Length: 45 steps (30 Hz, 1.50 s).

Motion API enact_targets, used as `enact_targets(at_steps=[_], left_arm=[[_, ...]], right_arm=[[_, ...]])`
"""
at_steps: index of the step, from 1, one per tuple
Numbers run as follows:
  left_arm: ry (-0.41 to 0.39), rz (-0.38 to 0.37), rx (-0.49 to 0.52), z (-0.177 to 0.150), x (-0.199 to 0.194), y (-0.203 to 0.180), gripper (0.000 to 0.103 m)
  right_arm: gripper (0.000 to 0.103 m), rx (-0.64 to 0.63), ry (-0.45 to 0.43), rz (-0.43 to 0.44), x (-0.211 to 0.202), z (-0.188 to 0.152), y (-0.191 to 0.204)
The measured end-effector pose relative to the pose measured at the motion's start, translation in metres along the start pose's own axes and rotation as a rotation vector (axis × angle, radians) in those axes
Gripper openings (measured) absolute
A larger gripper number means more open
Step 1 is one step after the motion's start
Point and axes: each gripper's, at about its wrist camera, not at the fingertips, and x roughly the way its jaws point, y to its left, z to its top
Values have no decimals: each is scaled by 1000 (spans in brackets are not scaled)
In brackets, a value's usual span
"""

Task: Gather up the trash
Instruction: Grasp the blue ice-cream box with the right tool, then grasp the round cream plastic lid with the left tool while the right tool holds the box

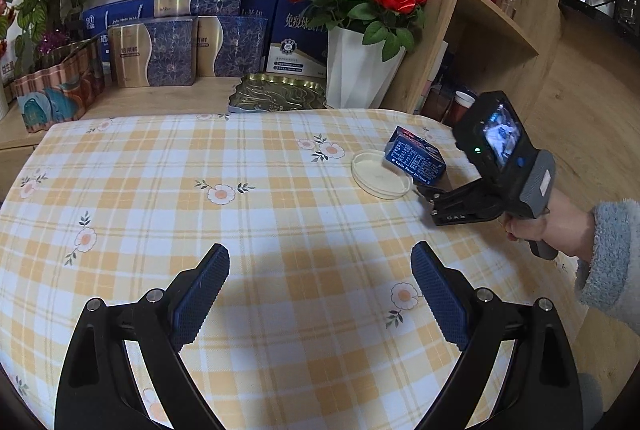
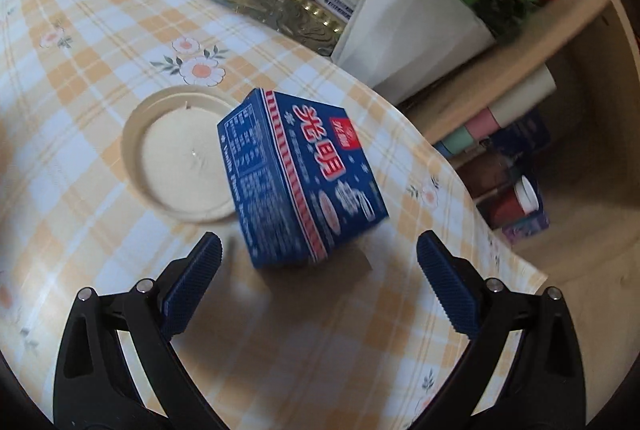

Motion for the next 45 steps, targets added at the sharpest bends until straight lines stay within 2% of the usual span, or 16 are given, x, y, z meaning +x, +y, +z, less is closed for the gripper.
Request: enact_targets(at_steps=[3, 4, 5, 6, 9, 13, 16, 21, 26, 31, 39, 41, 45], left_arm=[[14, -22, 0, 5, 12, -3, 90], [22, -34, 2, 7, 16, -5, 90], [29, -41, 5, 8, 20, -7, 90], [39, -51, 7, 10, 26, -9, 90], [72, -72, 13, 16, 44, -15, 90], [109, -102, 58, 29, 75, -31, 95], [130, -113, 118, 38, 102, -48, 96], [177, -66, 198, 50, 151, -82, 97], [207, 49, 289, 55, 189, -105, 97], [259, 132, 284, 63, 217, -107, 97], [321, 154, 192, 75, 244, -95, 97], [302, 152, 189, 76, 241, -94, 85], [288, 144, 226, 71, 223, -96, 82]], right_arm=[[95, -24, 8, -20, 11, 7, 2], [90, -22, 12, -18, 13, 8, 2], [75, -15, 17, -6, 15, 10, 0], [70, -5, 25, 22, 16, 10, -2], [61, -17, -4, 27, 8, 8, -4], [48, 74, -55, 107, -14, 1, -27], [44, 159, -91, 144, -31, -10, -51], [42, 303, -131, 207, -49, -30, -89], [42, 385, -140, 260, -56, -47, -108], [42, 410, -147, 291, -60, -60, -114], [41, 421, -146, 321, -64, -73, -112], [41, 421, -143, 320, -65, -74, -112], [41, 432, -143, 321, -70, -80, -113]])
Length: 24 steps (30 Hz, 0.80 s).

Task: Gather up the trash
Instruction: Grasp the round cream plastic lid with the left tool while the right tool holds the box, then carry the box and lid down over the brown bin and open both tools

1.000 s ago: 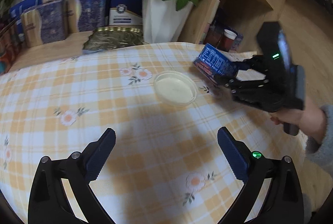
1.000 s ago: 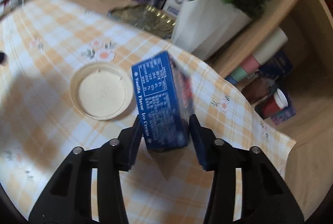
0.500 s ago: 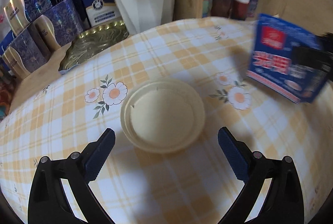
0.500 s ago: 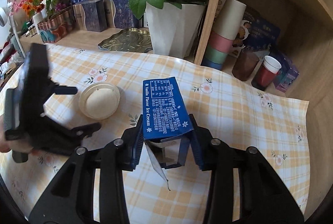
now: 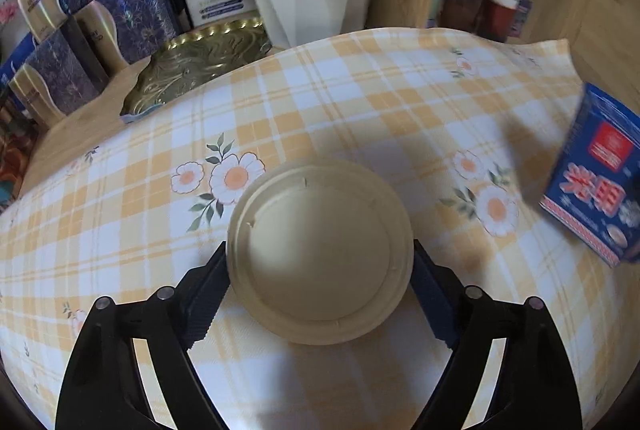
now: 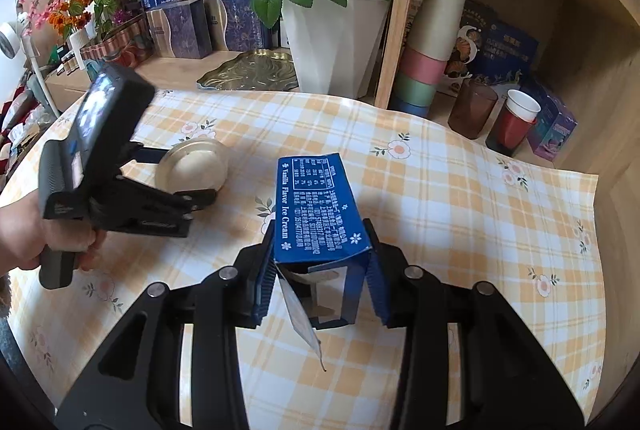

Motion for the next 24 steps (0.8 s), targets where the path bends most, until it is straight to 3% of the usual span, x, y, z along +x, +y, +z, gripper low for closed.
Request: enact_targets(at_steps=[6, 13, 20, 24], left_arm=[[-57, -39, 6, -26, -52, 1, 82], [-104, -135, -106, -84, -129, 6, 82], [-176, -155, -142, -151, -222, 4, 82], [-210, -118, -104, -191, -270, -8, 83]], right_arm=[[41, 37, -21, 14, -22, -6, 6], [41, 71, -47, 34, -71, -26, 29], [41, 99, -73, 57, -129, -55, 62], [41, 96, -95, 74, -167, -76, 85]])
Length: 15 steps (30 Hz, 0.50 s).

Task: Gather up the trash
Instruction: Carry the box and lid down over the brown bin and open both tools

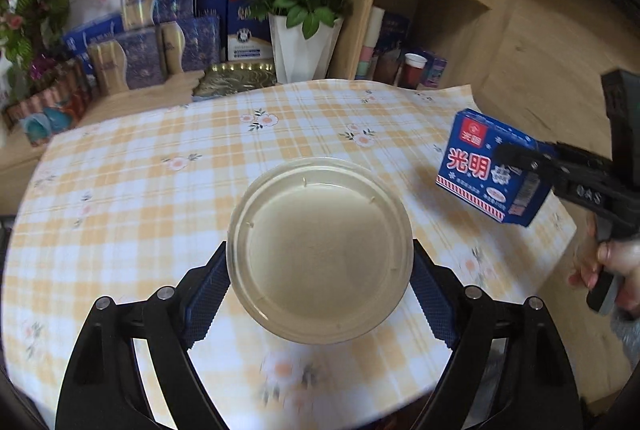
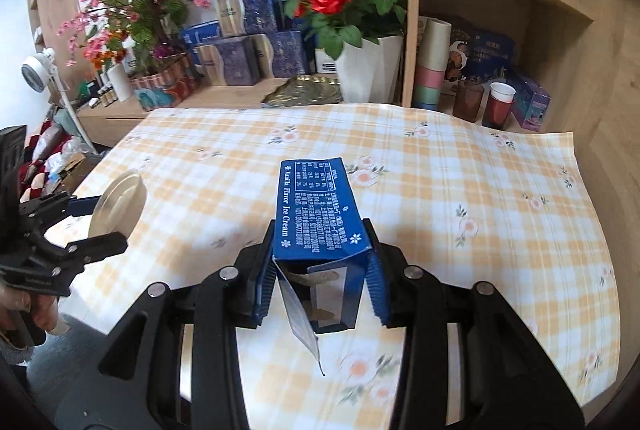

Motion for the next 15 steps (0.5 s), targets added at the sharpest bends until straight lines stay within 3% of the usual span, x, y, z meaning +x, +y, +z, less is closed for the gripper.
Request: enact_targets(at_steps=[6, 15], left_arm=[[-36, 7, -10, -46, -62, -9, 83], [-52, 16, -44, -103, -113, -13, 83]], right_arm=[[41, 5, -10, 24, -41, -31, 28], [41, 31, -1, 67, -73, -84, 63]])
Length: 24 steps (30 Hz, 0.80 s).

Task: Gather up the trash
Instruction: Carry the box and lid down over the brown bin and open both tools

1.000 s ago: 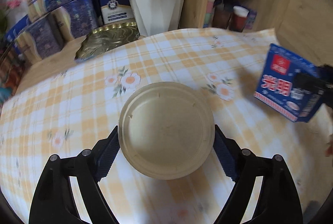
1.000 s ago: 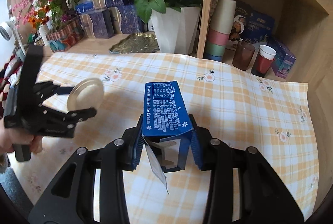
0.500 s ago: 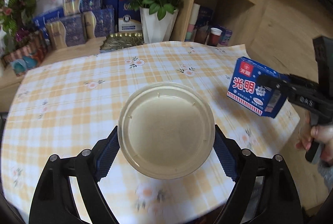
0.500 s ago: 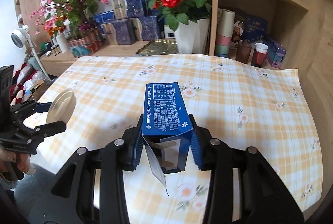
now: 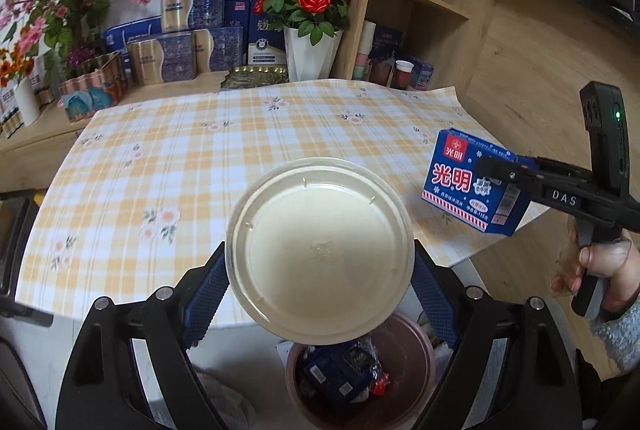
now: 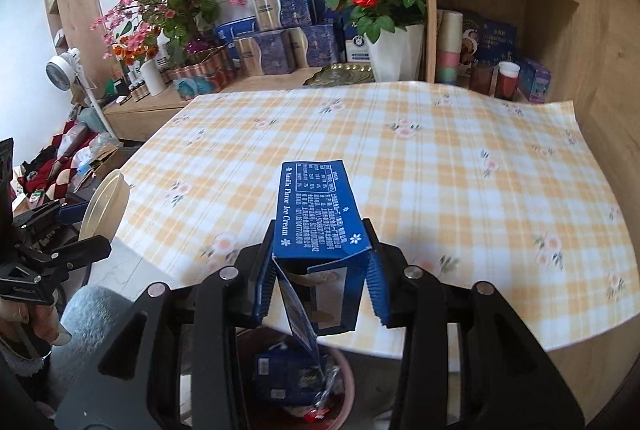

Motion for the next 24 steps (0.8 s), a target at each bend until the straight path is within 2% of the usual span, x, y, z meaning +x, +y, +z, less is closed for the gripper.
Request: enact_targets(at_steps=[11, 17, 24], left_arm=[[16, 15, -25, -35, -16, 1, 84], [51, 9, -45, -49, -9, 6, 84], [83, 7, -52, -57, 2, 9, 84]], right_arm=[[41, 18, 52, 44, 1, -59, 29], [41, 5, 168, 92, 25, -101, 44], [41, 18, 302, 124, 62, -131, 53]])
